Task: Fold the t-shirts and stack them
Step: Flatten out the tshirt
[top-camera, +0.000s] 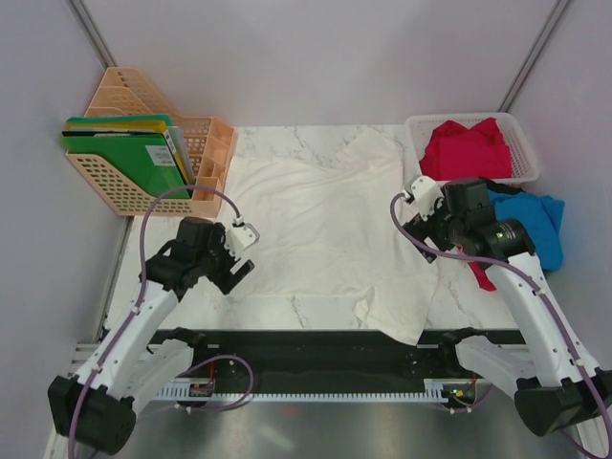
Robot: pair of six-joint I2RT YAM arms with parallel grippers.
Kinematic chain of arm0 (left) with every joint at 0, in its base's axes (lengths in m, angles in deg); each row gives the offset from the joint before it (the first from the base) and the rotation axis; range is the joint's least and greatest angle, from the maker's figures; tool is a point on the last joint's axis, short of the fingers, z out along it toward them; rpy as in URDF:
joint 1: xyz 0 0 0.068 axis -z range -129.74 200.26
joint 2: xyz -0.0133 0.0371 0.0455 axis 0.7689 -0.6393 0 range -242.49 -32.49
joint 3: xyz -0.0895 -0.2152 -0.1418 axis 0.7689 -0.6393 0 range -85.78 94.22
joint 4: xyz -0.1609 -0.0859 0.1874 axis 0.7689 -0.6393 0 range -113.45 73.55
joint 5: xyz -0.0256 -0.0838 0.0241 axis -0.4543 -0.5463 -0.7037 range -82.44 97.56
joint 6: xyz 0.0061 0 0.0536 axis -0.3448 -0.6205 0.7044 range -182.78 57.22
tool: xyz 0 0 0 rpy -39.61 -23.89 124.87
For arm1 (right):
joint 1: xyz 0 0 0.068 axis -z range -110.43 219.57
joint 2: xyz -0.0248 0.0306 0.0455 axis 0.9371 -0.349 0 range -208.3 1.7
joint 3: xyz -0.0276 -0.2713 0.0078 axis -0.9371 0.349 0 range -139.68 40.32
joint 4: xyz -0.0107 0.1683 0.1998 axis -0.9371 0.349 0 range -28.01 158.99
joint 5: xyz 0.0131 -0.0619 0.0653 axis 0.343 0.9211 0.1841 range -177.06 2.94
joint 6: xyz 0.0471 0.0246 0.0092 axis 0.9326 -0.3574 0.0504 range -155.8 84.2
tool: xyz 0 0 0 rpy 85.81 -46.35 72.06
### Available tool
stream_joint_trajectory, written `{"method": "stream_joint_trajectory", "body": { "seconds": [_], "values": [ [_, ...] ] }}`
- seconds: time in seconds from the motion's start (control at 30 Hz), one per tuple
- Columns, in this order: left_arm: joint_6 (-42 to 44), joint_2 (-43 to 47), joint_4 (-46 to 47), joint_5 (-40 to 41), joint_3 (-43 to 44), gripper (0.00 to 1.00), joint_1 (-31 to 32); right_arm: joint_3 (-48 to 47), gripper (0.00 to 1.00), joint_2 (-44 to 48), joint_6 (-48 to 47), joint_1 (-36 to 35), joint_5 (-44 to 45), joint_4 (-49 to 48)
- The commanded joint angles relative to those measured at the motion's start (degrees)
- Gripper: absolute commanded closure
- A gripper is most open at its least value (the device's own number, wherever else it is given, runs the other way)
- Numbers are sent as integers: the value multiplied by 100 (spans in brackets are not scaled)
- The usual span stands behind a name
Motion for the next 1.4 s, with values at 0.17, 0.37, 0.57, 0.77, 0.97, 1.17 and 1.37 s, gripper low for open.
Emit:
{"method": "stream_joint_trajectory", "body": {
  "seconds": [0.17, 0.37, 0.57, 0.77, 0.97, 1.17, 1.37],
  "values": [
    [1419, 1561, -1768, 860, -451, 7, 30, 660, 11, 486, 185, -7, -502, 632],
    [1709, 1817, -2182, 808, -513, 9, 39, 791, 17, 469, 99, -33, -1055, 991],
    [2113, 1527, -1910, 1019, -1049, 9, 65, 1468, 15, 293, -341, -428, -1126, 1616],
    [2114, 1035, -1146, 1045, -1383, 8, 188, 1645, 17, 48, -737, -815, -1031, 1844],
    [2088, 569, -504, 1237, -1524, 8, 373, 1556, 18, -480, -1045, -1070, -1197, 2161],
    [2315, 392, 338, 1730, -1927, 9, 496, 1645, 20, -499, -984, -1158, -1214, 1959],
    [2343, 753, 780, 1810, -1929, 9, 487, 1697, 21, -358, -974, -1176, -1285, 2011]
  ]
}}
